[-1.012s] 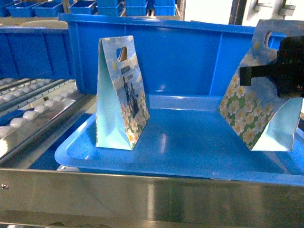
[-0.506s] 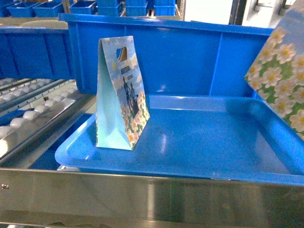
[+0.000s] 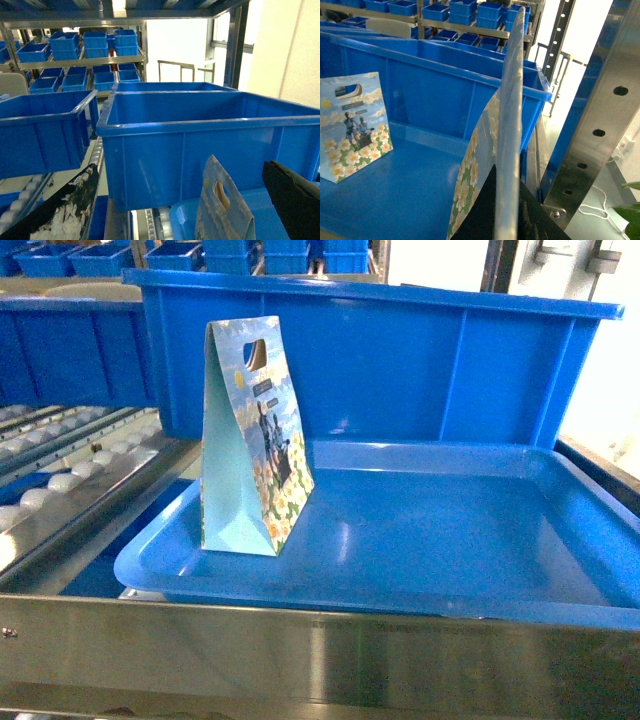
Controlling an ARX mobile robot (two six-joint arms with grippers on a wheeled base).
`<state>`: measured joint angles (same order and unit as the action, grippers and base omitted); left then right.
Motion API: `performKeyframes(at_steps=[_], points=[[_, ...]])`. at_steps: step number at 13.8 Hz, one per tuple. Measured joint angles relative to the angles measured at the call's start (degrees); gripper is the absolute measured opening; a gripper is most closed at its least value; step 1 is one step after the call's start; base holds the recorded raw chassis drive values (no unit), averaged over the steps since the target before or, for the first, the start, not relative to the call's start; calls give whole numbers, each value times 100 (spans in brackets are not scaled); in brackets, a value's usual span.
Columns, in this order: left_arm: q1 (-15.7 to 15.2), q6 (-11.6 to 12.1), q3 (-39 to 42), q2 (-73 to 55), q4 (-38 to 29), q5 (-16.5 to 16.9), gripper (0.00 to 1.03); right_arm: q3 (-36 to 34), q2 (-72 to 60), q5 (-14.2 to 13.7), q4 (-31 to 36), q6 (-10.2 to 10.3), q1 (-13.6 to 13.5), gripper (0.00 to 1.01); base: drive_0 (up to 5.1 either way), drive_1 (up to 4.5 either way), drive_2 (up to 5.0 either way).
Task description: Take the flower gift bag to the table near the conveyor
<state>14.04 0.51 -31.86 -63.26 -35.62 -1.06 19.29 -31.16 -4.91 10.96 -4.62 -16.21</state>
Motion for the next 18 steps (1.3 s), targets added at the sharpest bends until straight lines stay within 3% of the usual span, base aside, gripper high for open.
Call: performKeyframes(at_steps=[2,3,5,10,13,18], points=[[0,0,0,0,0,0,98,-42,667,-118,-505,55,-188,2,0,0,0],[0,0,0,0,2,0,98,-155,1014,-343,-702,4,-262,2,0,0,0],[2,-2,0,0,15,4,98,-236,1025,-431,-778,-111,-216,2,0,0,0],[551,155,-496,-833,111,199,98,-236,1027,-428,-763,-129,-216,2,0,0,0],[730,293,-785,-1416,-4,-24,98,-236,1027,-428,-763,-127,-216,2,0,0,0],[949,273,-887,-1958,269,-249,98,-236,1027,-428,-763,-129,-216,2,0,0,0]])
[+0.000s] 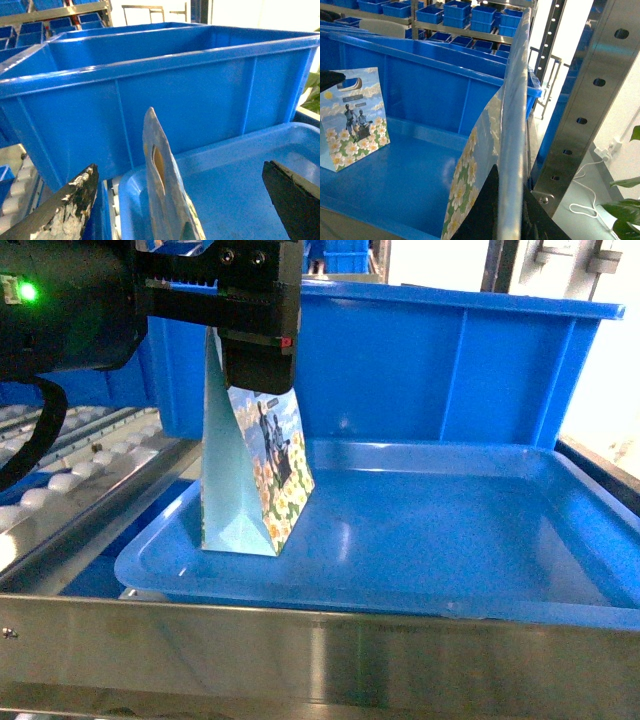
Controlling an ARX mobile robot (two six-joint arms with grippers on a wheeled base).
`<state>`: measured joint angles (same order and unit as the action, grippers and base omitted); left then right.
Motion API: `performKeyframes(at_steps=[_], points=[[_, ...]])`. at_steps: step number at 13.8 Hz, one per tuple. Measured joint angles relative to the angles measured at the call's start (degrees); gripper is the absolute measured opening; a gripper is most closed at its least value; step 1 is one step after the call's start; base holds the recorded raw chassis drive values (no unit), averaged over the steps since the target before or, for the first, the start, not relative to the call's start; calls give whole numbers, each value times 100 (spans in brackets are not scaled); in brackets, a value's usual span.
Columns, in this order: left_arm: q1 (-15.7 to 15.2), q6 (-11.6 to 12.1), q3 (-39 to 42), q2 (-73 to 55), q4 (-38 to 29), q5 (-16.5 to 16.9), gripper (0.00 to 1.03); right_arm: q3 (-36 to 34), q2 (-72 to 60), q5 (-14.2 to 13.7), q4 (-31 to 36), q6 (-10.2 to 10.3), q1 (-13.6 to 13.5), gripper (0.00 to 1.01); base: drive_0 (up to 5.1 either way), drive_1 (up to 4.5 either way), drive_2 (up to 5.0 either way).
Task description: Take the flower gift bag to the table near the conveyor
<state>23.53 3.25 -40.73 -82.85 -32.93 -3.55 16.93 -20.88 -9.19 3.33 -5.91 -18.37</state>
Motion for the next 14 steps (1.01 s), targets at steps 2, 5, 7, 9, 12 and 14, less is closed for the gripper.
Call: performKeyframes(at_steps=[2,5,7,9,12,14], points=[[26,-42,2,-79,9,-52,98,0,0,2,-2,2,0,2,0,0,0],[11,-94,74,-229,-68,-138,97,0,0,2,-2,2,0,2,0,0,0],[39,-133,79,-229,-28,-223,74,0,0,0,-2,0,0,2,0,0,0],[83,-133,101,-243,20,-269,53,0,0,0,-2,2,0,2,0,0,0],[103,-138,101,-245,13,-308,17,0,0,0,-2,0,0,2,0,0,0],[101,-175,109,-254,-26,-343,2,0,0,0,-2,0,0,2,0,0,0]])
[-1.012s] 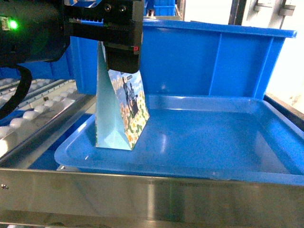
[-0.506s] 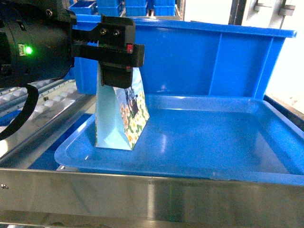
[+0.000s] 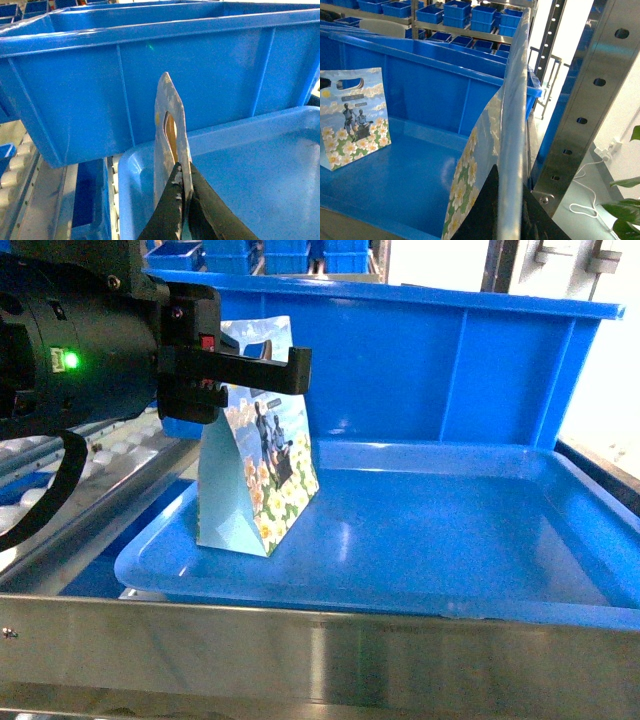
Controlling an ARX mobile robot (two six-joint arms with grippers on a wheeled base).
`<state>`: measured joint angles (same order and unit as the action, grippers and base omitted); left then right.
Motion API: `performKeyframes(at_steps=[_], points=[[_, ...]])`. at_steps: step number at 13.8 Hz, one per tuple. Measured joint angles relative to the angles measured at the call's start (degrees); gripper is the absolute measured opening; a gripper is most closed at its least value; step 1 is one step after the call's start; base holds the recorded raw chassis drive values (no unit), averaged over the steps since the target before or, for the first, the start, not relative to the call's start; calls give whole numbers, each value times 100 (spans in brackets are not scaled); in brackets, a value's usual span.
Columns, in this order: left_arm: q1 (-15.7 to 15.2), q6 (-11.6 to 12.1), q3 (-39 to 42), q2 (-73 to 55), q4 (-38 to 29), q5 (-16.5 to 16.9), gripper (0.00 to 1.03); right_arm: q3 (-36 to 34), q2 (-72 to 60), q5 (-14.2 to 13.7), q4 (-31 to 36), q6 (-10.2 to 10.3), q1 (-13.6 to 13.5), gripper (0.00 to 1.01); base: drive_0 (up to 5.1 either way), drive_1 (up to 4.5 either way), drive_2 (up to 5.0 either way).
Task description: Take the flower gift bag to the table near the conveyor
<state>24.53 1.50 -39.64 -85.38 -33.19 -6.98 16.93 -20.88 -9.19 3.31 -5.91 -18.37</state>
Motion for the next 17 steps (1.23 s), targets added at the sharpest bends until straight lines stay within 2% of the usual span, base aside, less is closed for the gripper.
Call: performKeyframes(at_steps=[6,11,17], points=[[-81,66,136,111,-529,-87,2,0,0,0,0,0,0,2,0,0,0],[-289,363,264,990,-848,-249,2,0,0,0,0,0,0,2,0,0,0],[-439,608,1137,2835,-431,-654,2,0,0,0,-2,0,0,2,-57,29,29]])
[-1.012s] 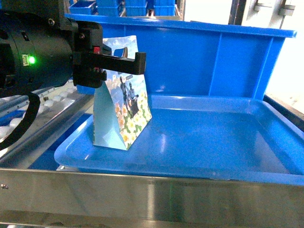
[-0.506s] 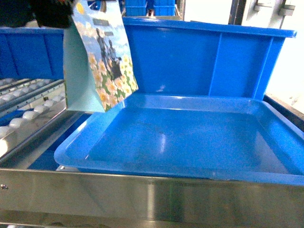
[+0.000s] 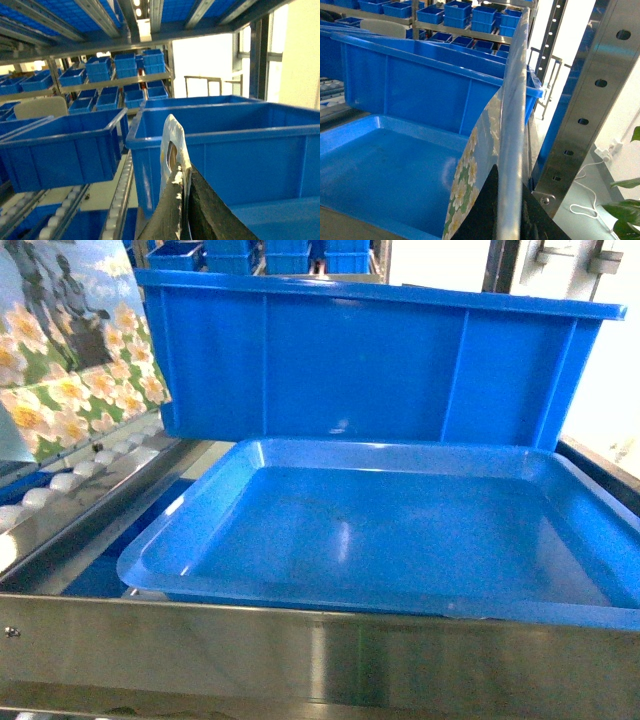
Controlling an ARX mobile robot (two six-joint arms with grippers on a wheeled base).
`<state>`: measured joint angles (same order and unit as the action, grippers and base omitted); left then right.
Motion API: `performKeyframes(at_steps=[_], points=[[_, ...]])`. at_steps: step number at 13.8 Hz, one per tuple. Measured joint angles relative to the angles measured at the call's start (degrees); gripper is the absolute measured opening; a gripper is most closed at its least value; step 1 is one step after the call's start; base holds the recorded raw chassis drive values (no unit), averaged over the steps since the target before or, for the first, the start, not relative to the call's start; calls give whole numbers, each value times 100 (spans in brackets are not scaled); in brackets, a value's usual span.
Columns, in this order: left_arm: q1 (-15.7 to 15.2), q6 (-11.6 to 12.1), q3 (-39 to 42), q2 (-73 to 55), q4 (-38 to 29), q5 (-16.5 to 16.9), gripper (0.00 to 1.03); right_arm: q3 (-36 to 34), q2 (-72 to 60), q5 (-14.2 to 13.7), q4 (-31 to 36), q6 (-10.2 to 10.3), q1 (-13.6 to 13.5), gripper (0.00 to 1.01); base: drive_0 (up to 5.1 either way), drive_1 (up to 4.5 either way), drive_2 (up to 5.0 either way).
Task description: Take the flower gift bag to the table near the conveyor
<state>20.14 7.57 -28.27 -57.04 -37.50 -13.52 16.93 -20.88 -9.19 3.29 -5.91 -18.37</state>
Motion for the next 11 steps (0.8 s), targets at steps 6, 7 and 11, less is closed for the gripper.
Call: performKeyframes(at_steps=[6,7,11], points=[[4,39,-4,-33,9,20,2,0,0,-11,2,-4,0,2,-472,284,256],[0,39,-4,-35,11,0,2,0,0,-11,0,-4,0,2,-494,242,242],[-11,39,-4,-37,13,-2,2,0,0,0,7,-11,0,2,-472,82,376]])
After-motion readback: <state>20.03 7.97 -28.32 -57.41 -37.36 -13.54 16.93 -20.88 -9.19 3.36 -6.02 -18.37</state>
